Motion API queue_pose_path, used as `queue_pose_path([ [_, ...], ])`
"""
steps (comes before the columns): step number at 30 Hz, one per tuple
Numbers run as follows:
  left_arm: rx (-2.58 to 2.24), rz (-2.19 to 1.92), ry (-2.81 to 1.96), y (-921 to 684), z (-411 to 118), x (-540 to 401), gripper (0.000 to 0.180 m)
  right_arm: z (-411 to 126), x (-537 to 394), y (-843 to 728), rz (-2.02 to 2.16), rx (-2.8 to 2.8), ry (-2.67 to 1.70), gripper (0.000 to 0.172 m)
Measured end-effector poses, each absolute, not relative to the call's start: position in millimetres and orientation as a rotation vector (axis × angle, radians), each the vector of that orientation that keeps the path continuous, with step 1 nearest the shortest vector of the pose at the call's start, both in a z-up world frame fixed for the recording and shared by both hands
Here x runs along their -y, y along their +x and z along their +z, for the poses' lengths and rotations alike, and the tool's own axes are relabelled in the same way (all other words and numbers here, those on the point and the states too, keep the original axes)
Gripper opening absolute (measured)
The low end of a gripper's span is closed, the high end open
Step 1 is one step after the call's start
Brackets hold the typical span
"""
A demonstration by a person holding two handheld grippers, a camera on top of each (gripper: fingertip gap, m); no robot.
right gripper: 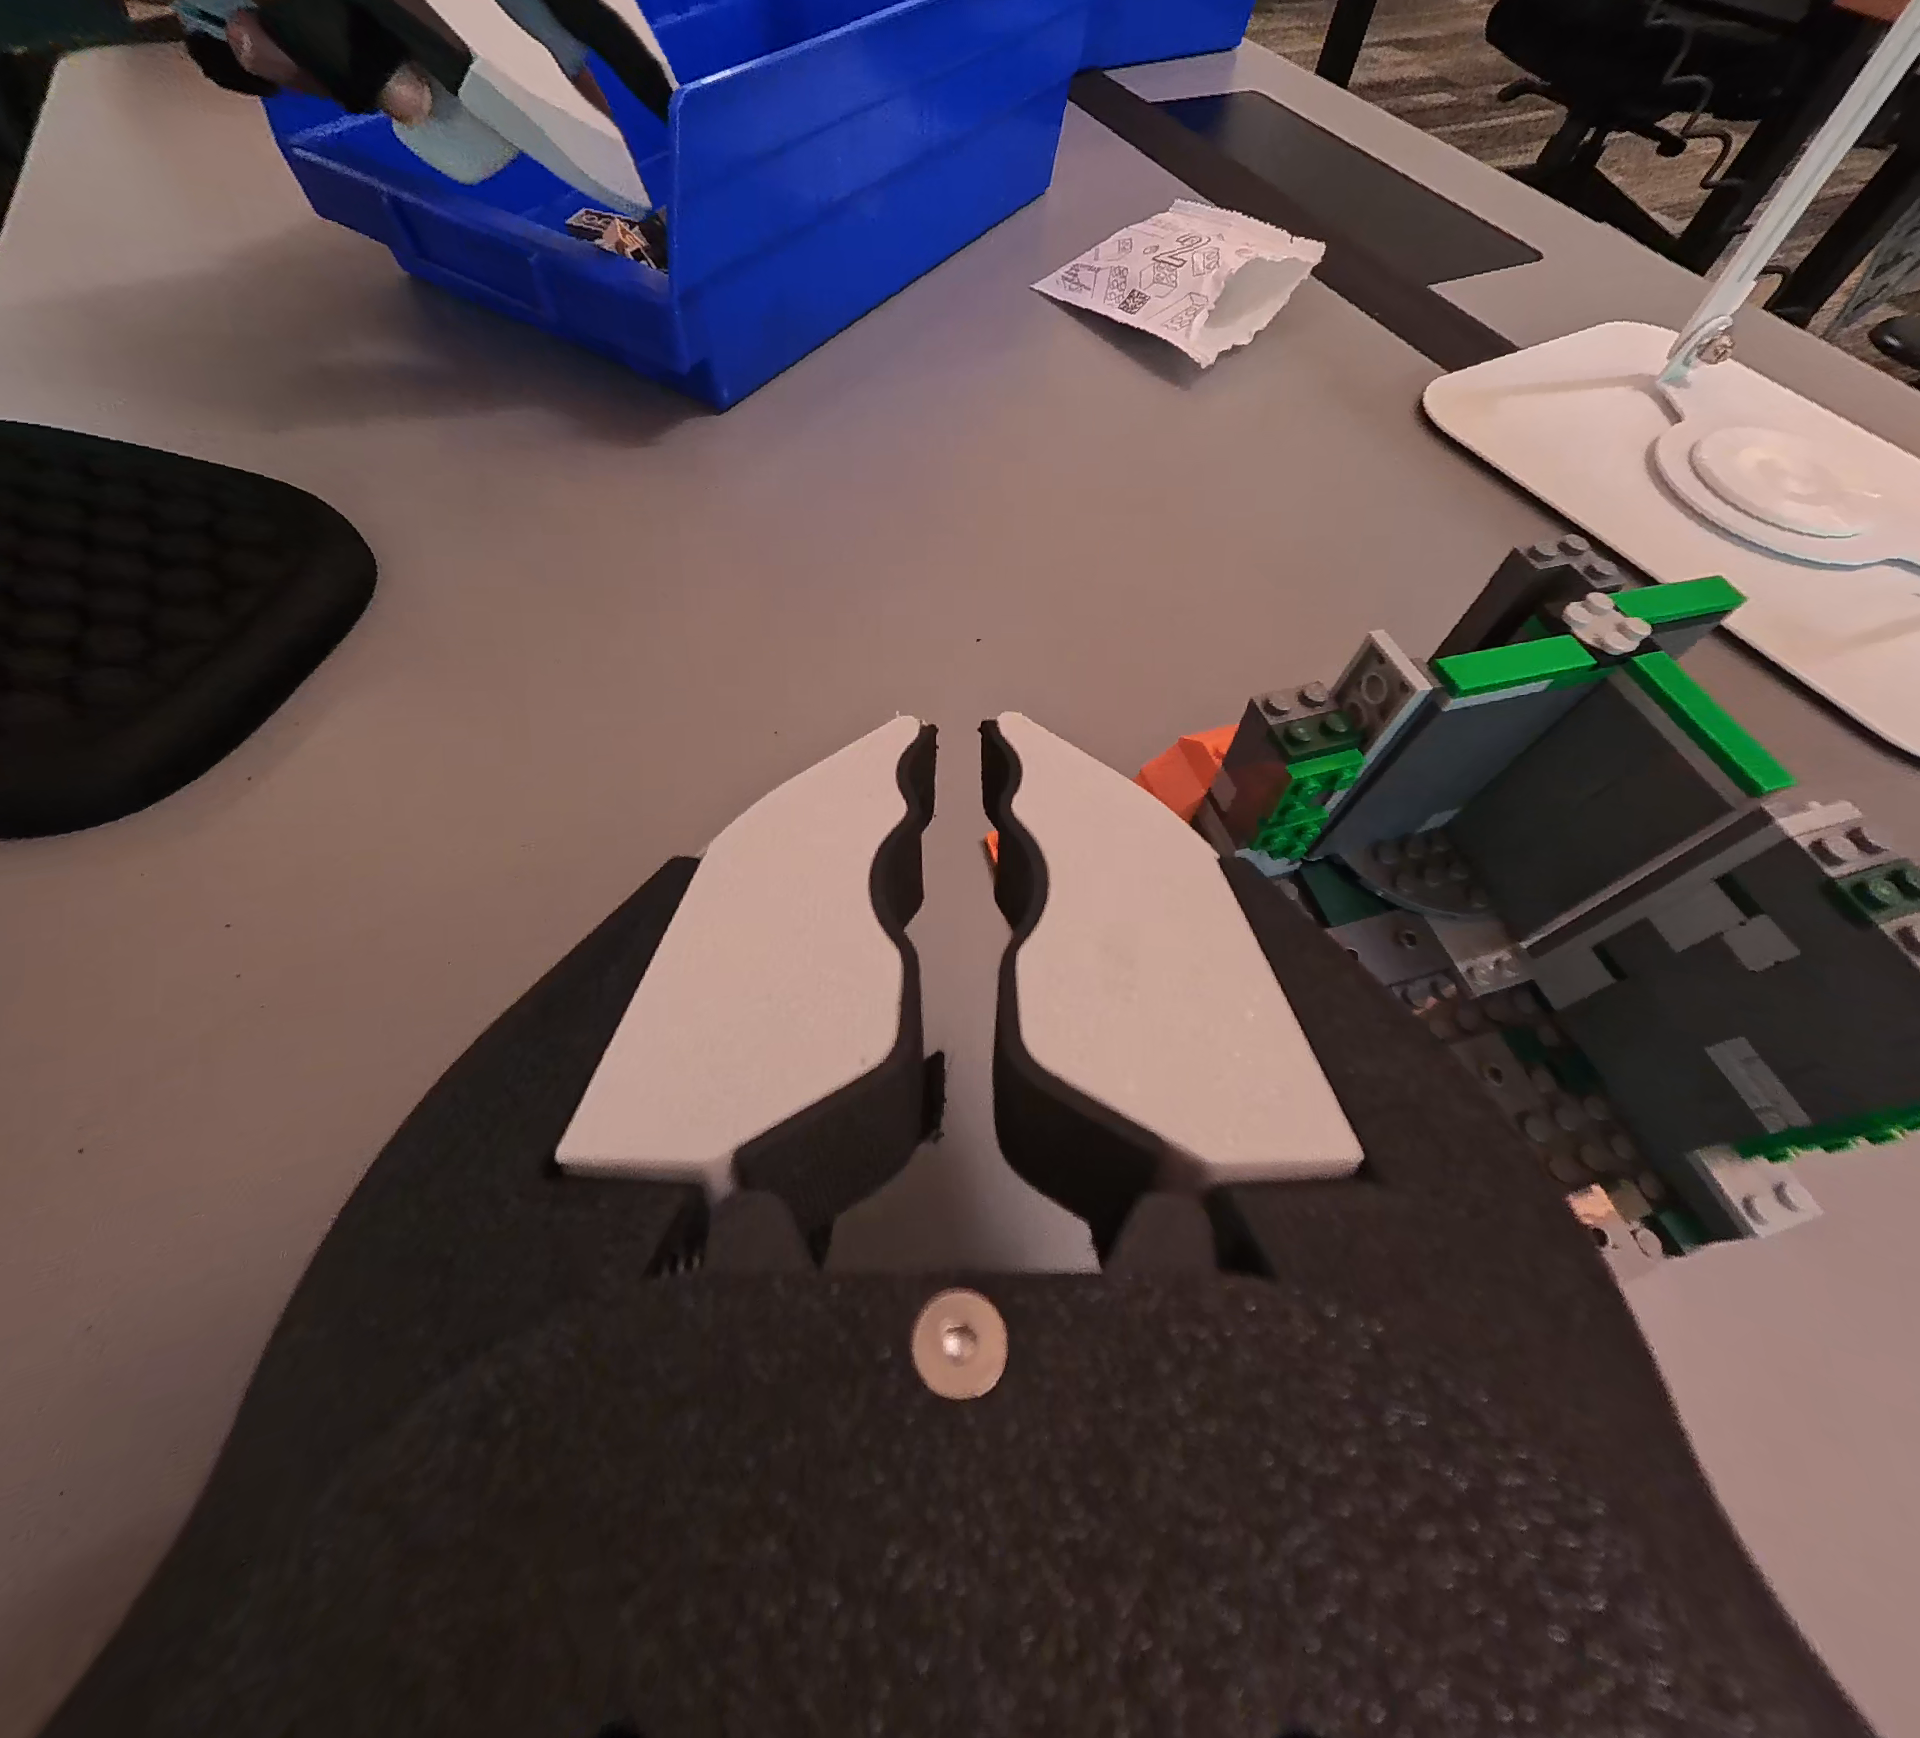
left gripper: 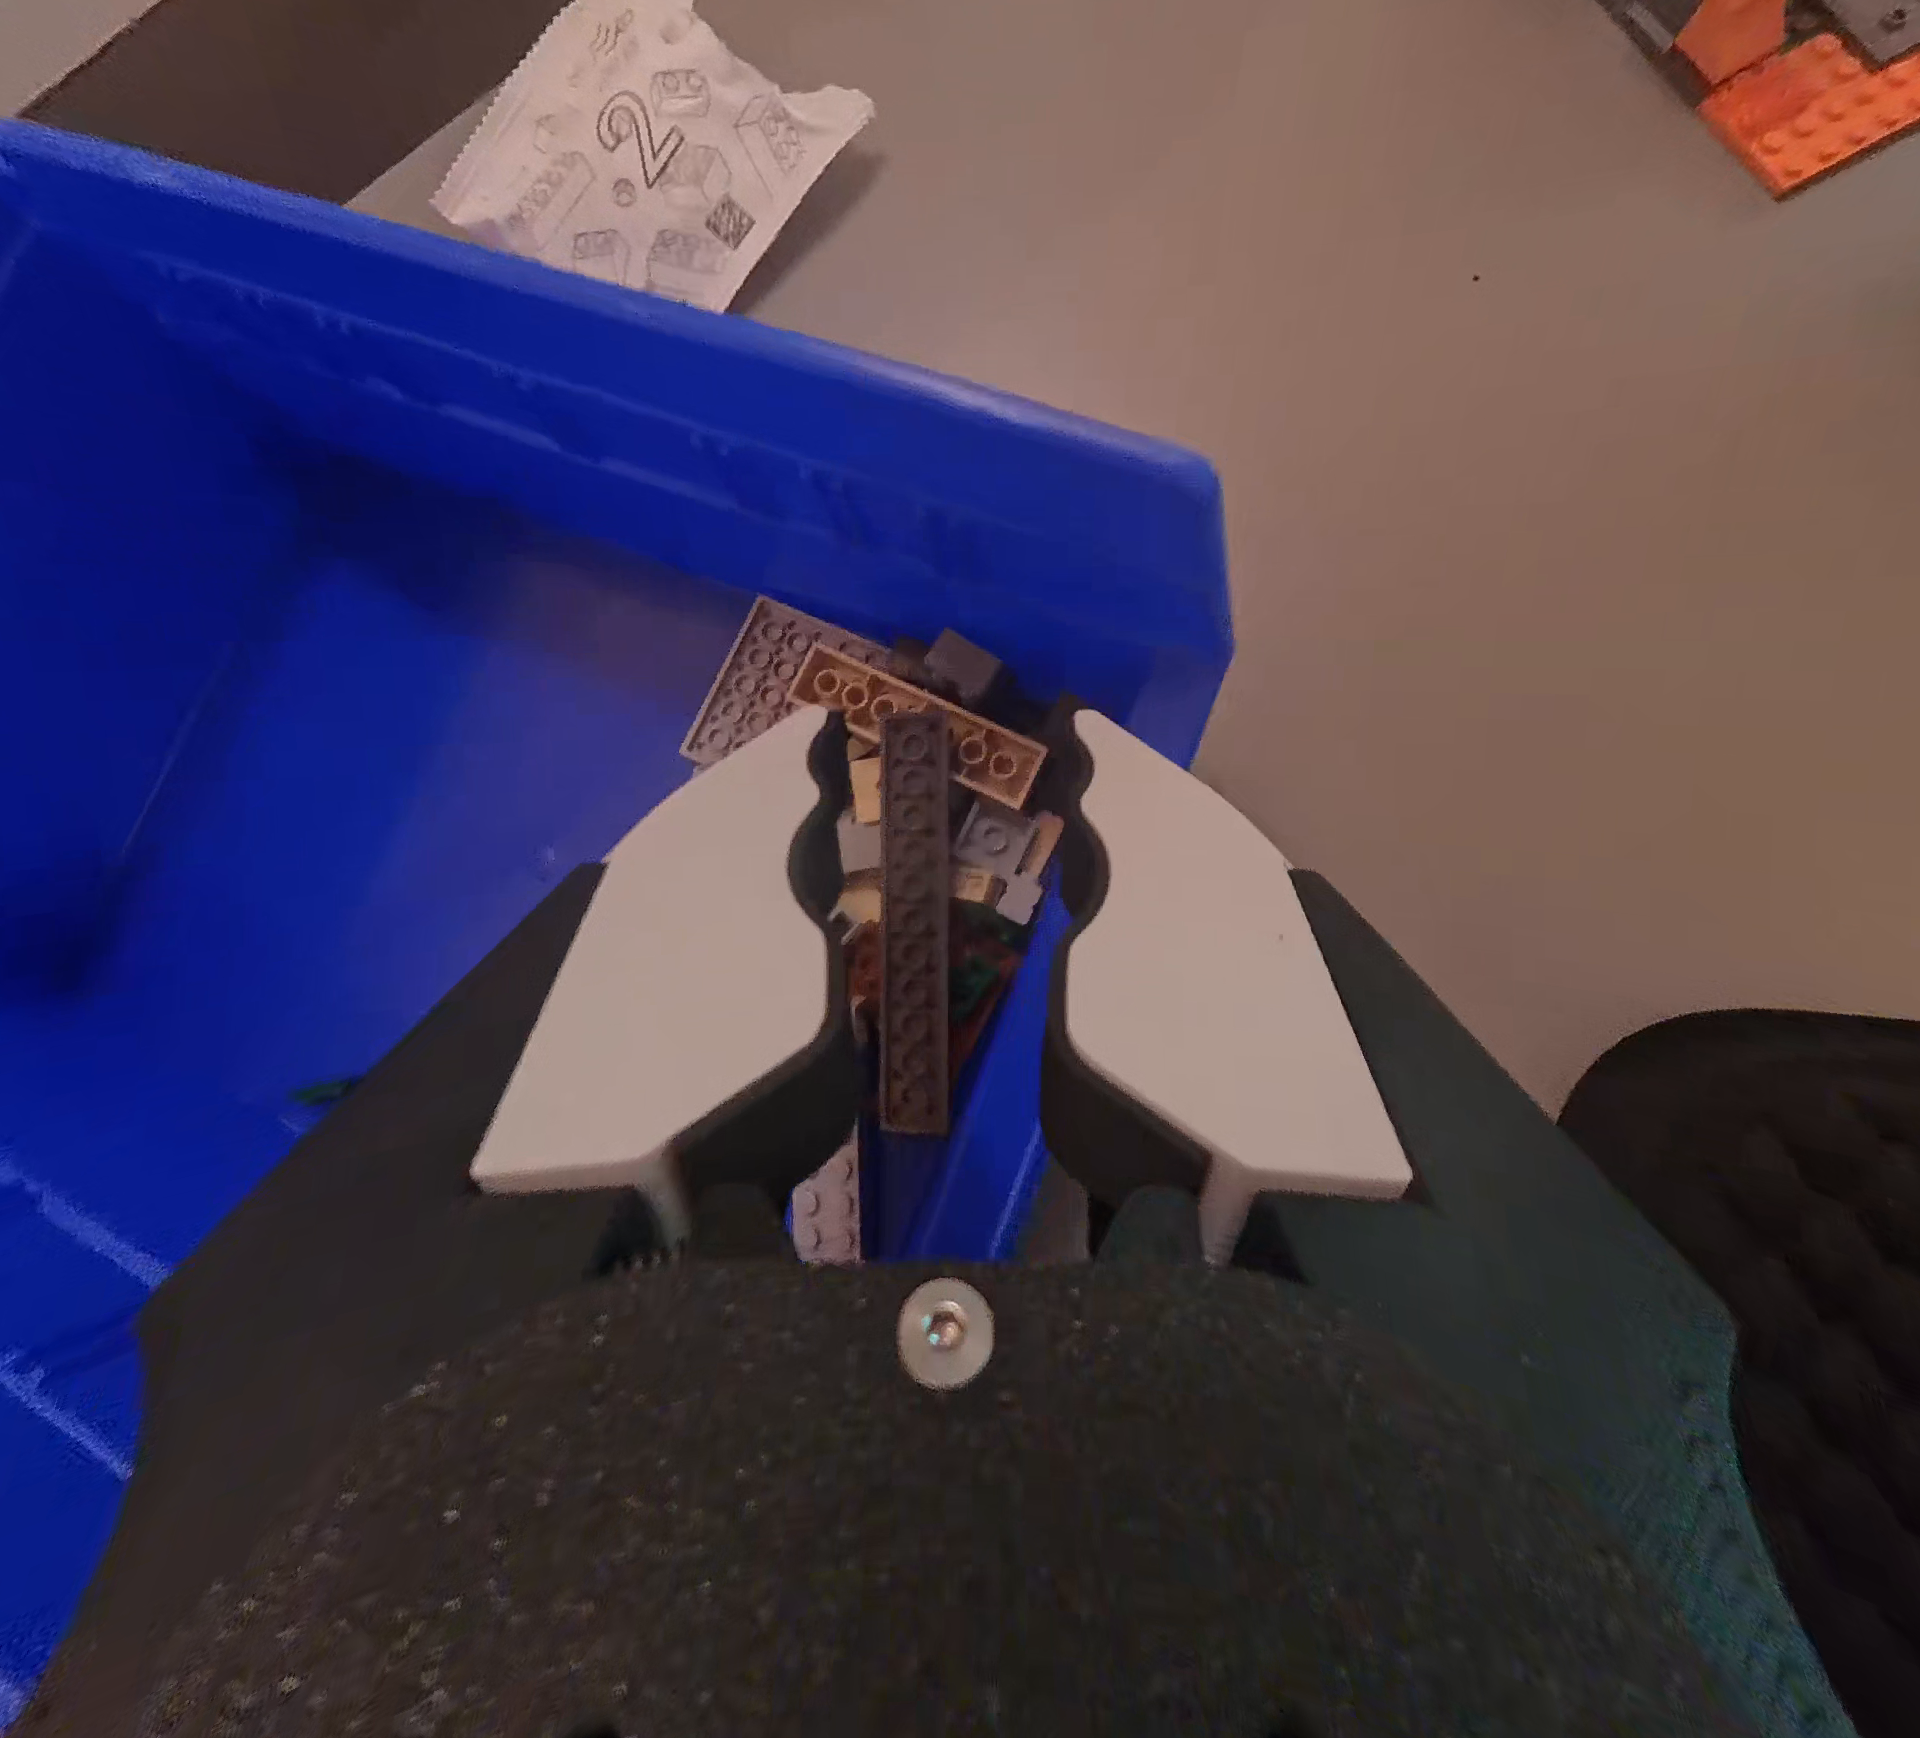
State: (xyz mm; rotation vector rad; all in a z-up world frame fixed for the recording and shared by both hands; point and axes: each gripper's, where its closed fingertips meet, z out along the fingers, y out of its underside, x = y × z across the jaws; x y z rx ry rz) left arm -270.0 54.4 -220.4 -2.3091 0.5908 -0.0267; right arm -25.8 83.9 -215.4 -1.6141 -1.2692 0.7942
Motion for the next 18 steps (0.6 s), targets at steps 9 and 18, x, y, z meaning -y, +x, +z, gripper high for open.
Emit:
queue_pose_path([
  [9, -0.668, 0.262, -2.041, -228.5, -179.5, -57.8, 0.005, -218.6, -82.7, -27.9, 0.797, 1.280, -1.616, 0.009],
  [18, -0.711, 0.217, -1.959, -156.2, -172.9, -87.3, 0.000, -212.3, -90.3, -24.6, 0.767, 1.227, -1.574, 0.008],
])
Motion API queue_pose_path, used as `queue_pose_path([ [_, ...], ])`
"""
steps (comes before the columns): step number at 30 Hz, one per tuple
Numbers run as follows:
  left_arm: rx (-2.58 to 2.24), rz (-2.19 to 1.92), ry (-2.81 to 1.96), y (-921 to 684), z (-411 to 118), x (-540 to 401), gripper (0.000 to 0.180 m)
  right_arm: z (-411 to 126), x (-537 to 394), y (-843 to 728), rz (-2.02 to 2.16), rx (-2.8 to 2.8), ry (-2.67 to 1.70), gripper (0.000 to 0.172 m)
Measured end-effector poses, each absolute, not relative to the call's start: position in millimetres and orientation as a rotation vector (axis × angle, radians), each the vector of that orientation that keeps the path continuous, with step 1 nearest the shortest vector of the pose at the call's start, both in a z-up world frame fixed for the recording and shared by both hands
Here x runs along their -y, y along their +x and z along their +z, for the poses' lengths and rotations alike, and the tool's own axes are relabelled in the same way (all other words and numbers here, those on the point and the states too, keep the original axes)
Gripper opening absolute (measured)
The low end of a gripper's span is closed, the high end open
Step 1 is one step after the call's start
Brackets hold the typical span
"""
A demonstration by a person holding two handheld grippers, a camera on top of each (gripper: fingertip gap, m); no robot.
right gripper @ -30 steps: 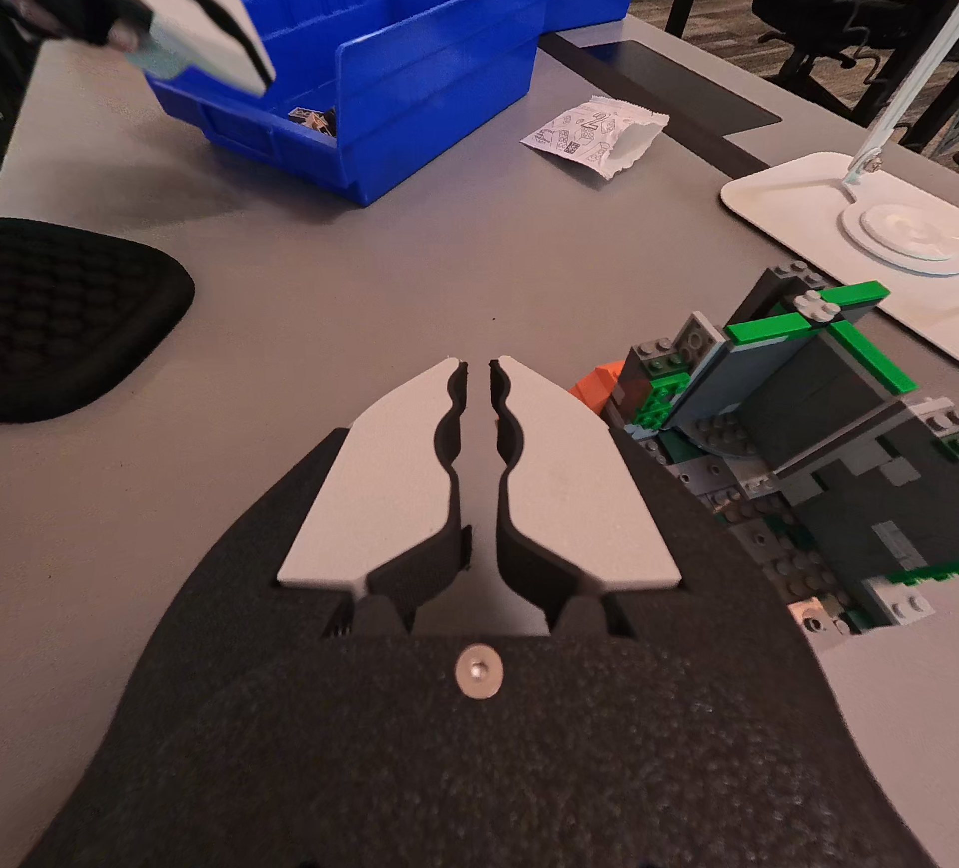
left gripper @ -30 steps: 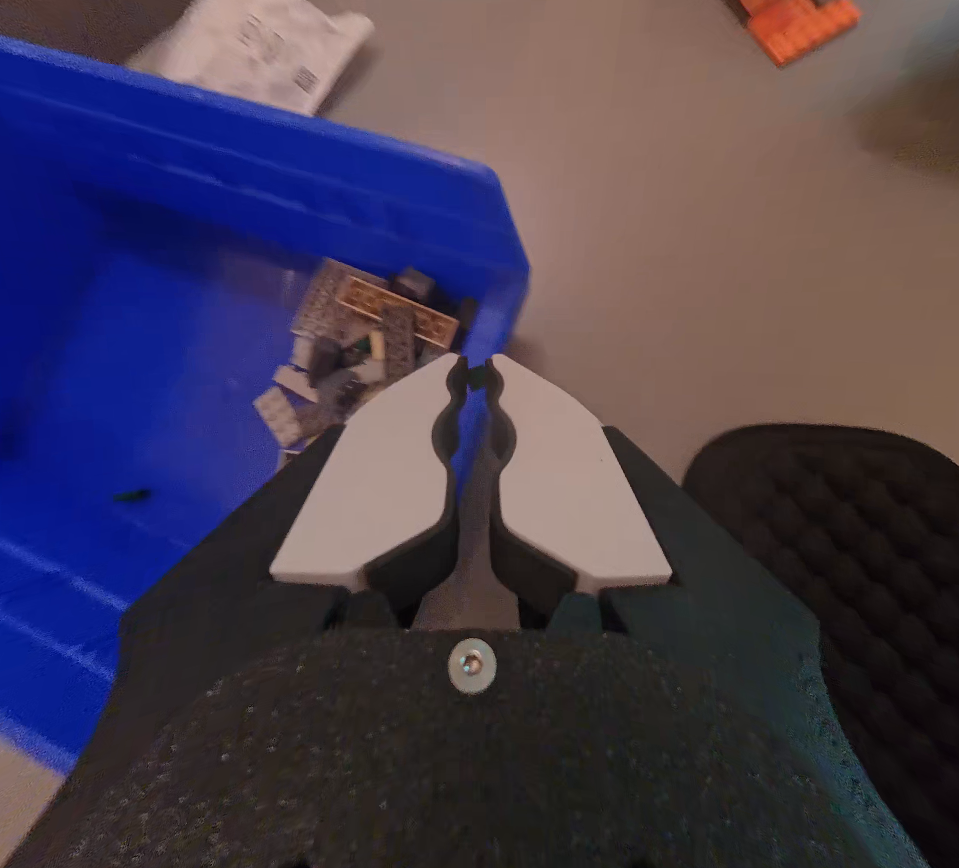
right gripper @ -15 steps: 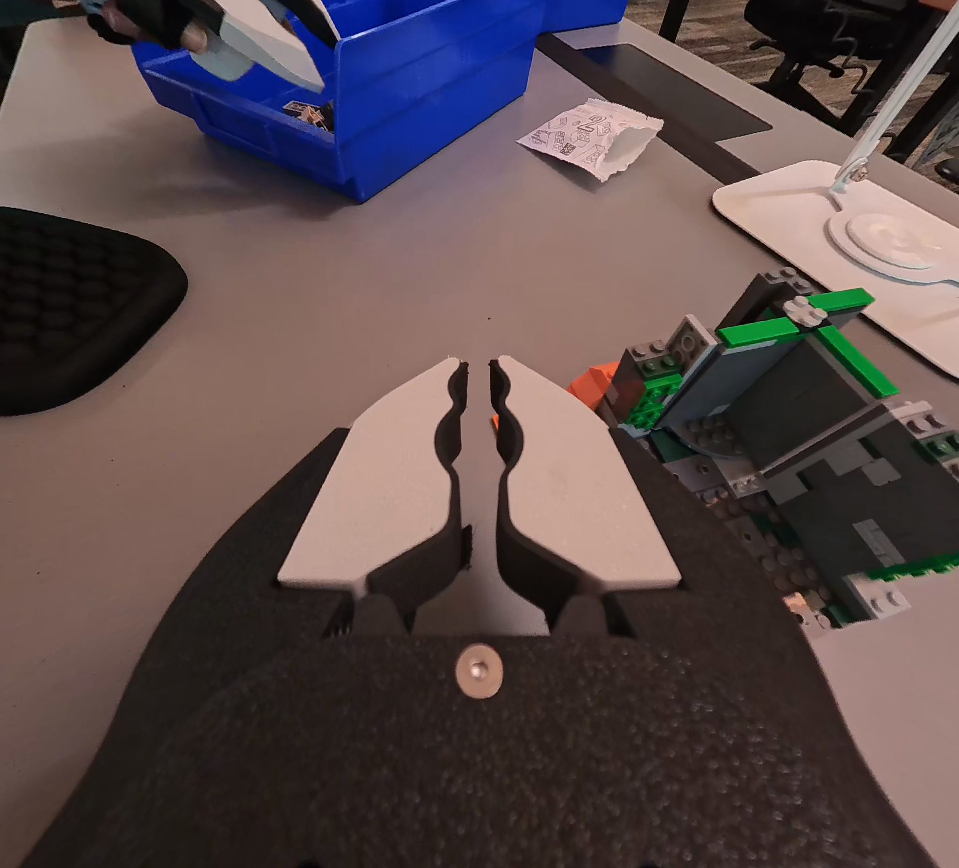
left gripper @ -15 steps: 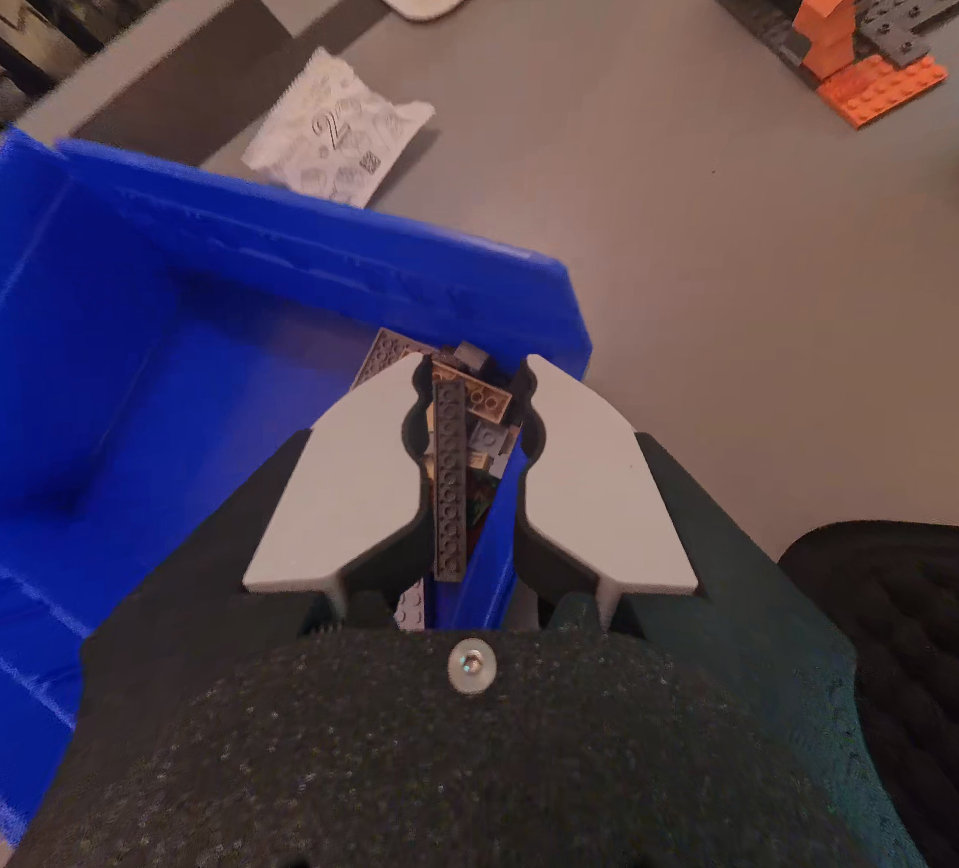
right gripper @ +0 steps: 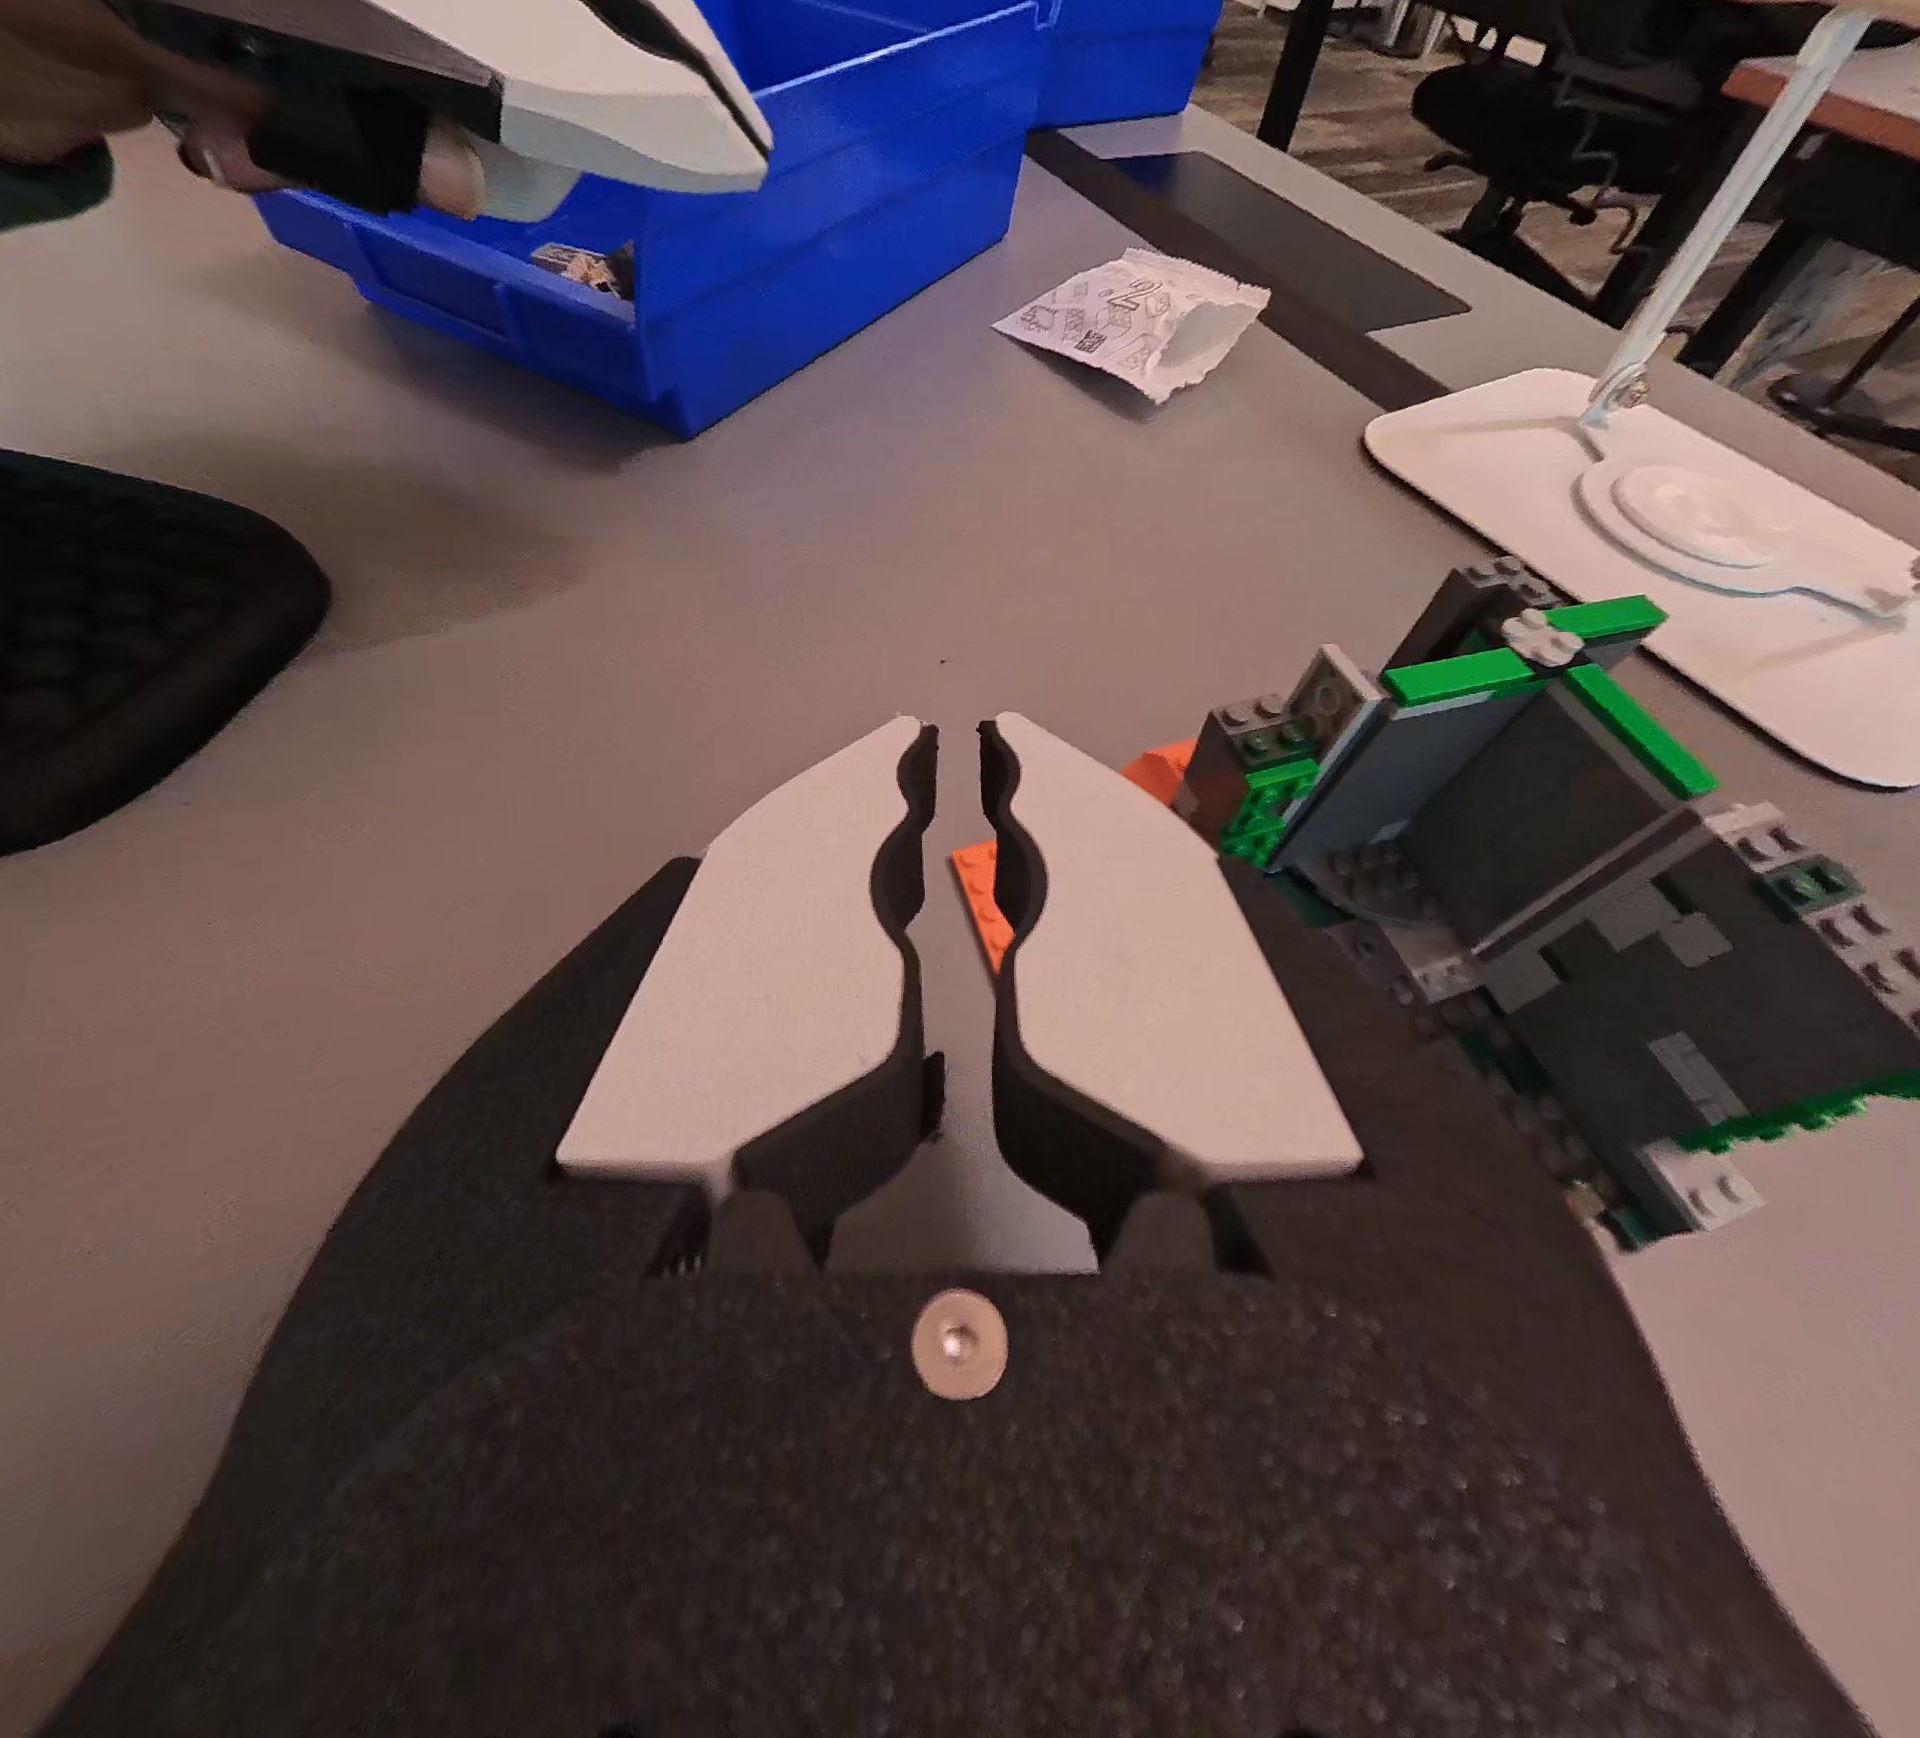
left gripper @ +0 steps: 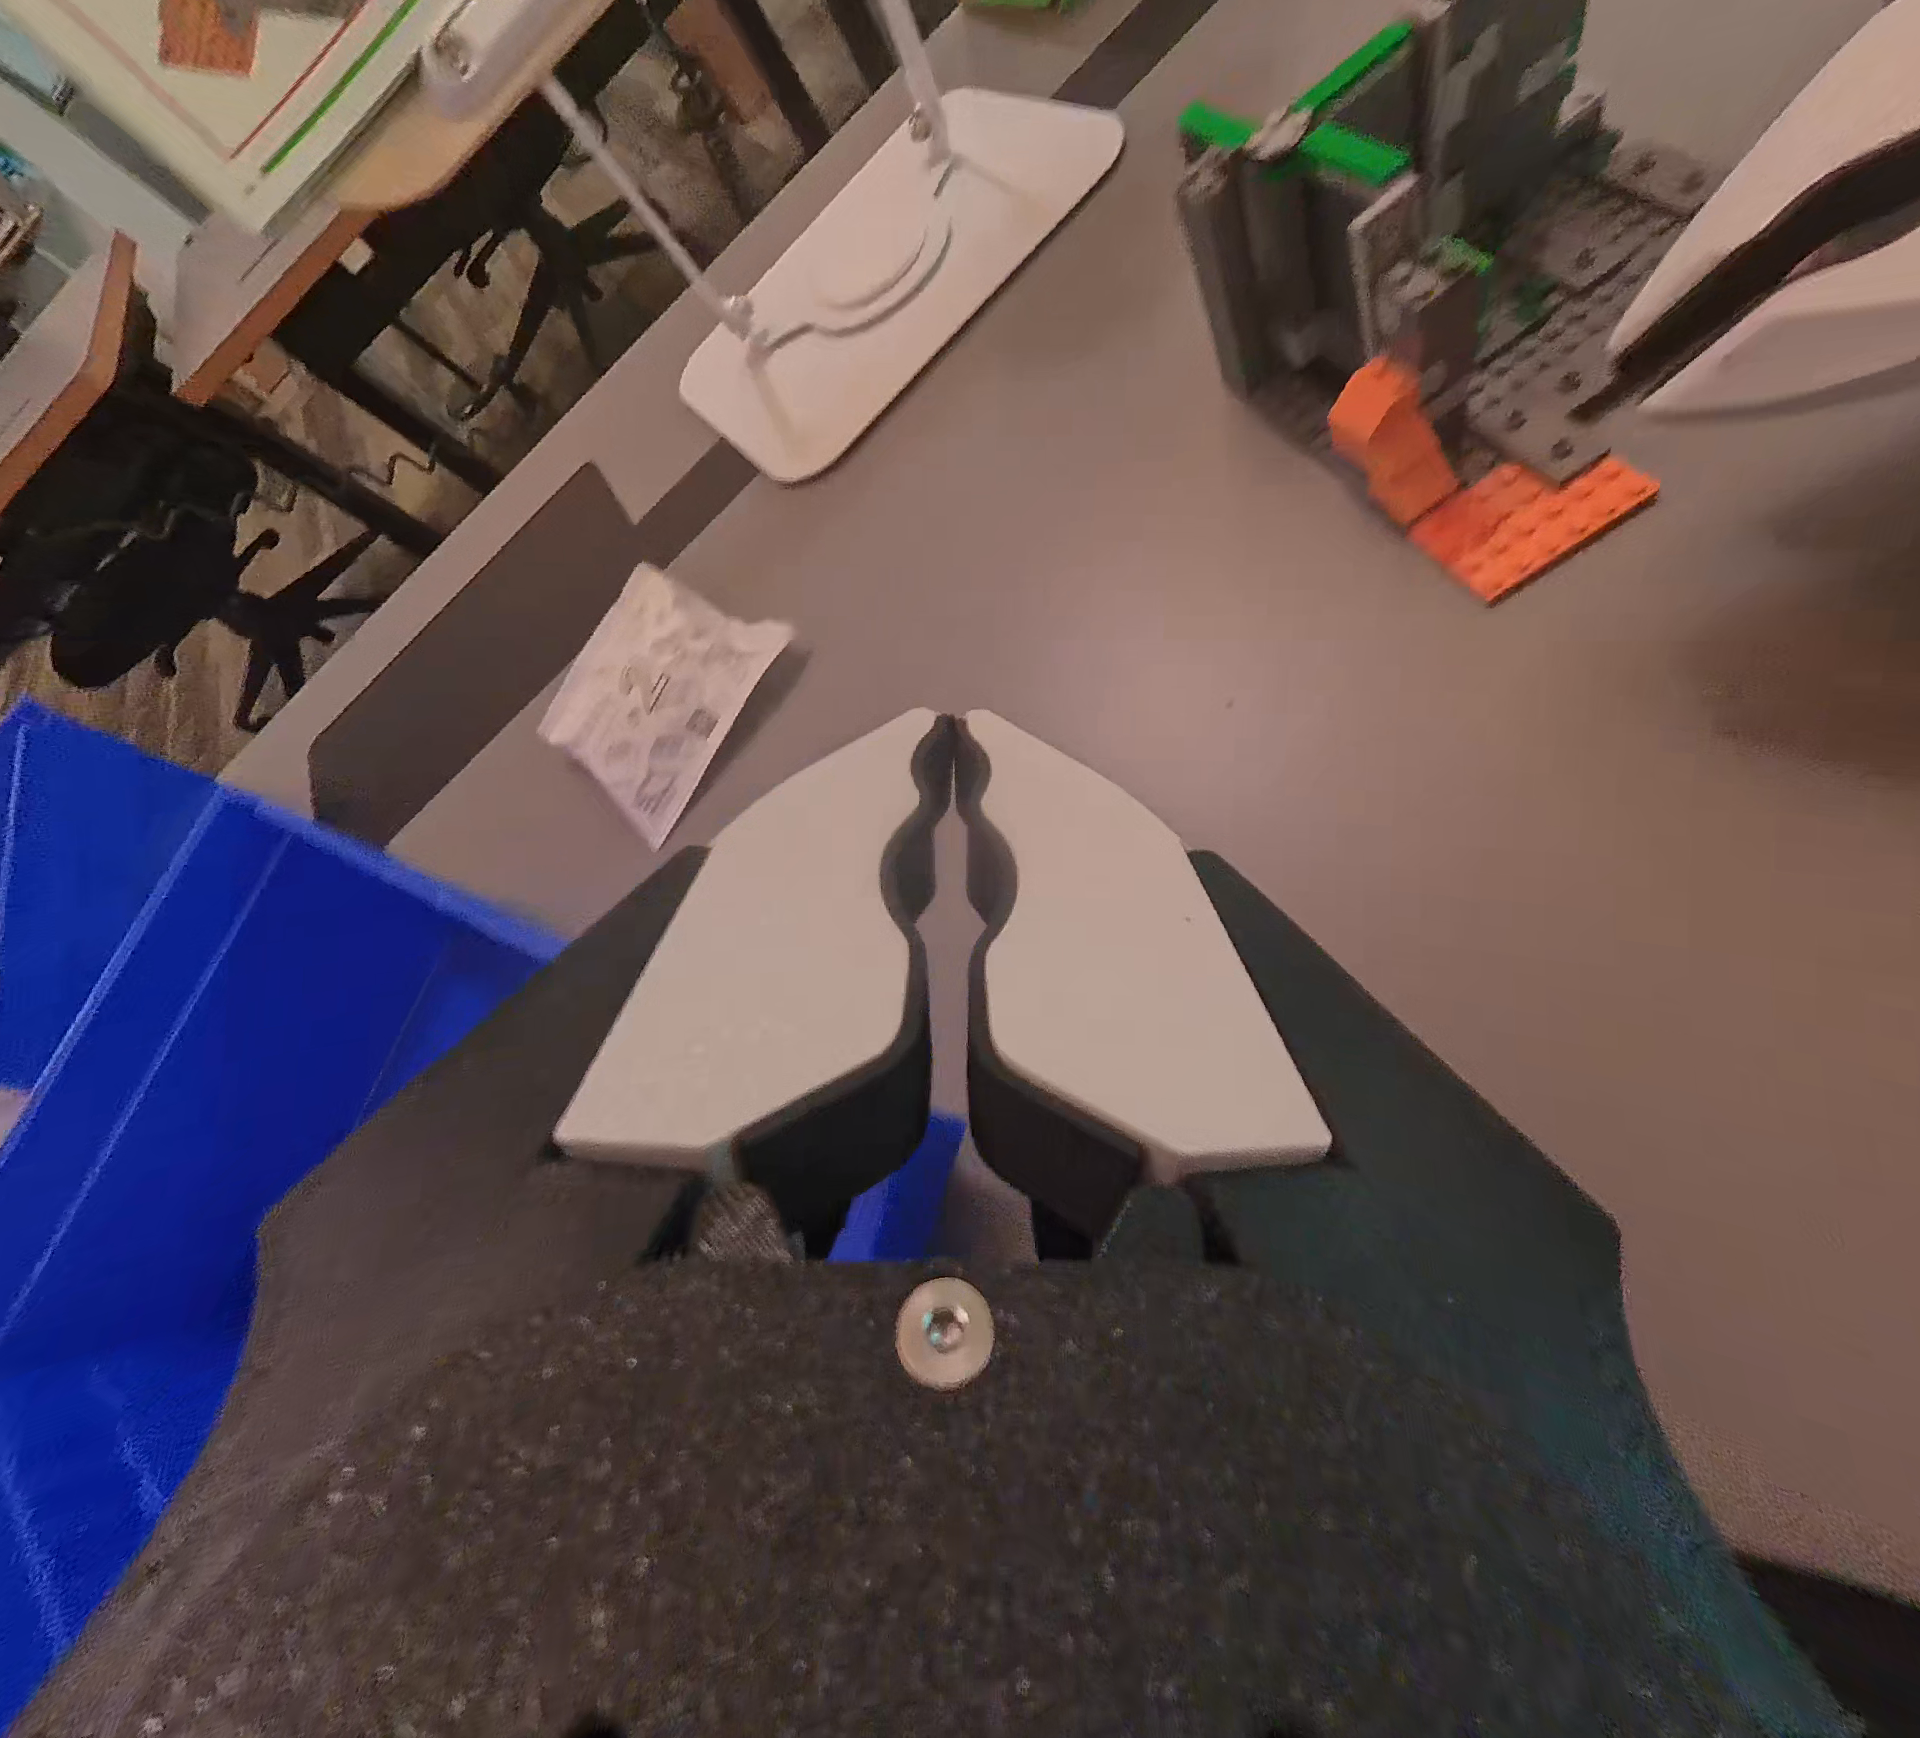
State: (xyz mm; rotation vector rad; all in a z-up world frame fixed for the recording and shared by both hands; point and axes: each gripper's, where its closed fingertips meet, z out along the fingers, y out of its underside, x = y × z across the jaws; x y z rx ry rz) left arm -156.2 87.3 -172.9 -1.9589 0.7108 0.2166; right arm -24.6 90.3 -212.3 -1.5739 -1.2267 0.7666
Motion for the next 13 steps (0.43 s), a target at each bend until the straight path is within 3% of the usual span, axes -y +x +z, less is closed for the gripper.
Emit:
queue_pose_path([
  [4, -0.758, 0.140, -1.906, -114.4, -171.3, -102.4, 0.000, -209.3, -95.0, -21.5, 0.735, 1.205, -1.562, 0.000],
  [13, -0.549, -0.174, -1.763, -53.5, -175.6, -131.1, 0.000, -202.5, -134.5, 21.3, 0.542, 1.007, -1.670, 0.000],
])
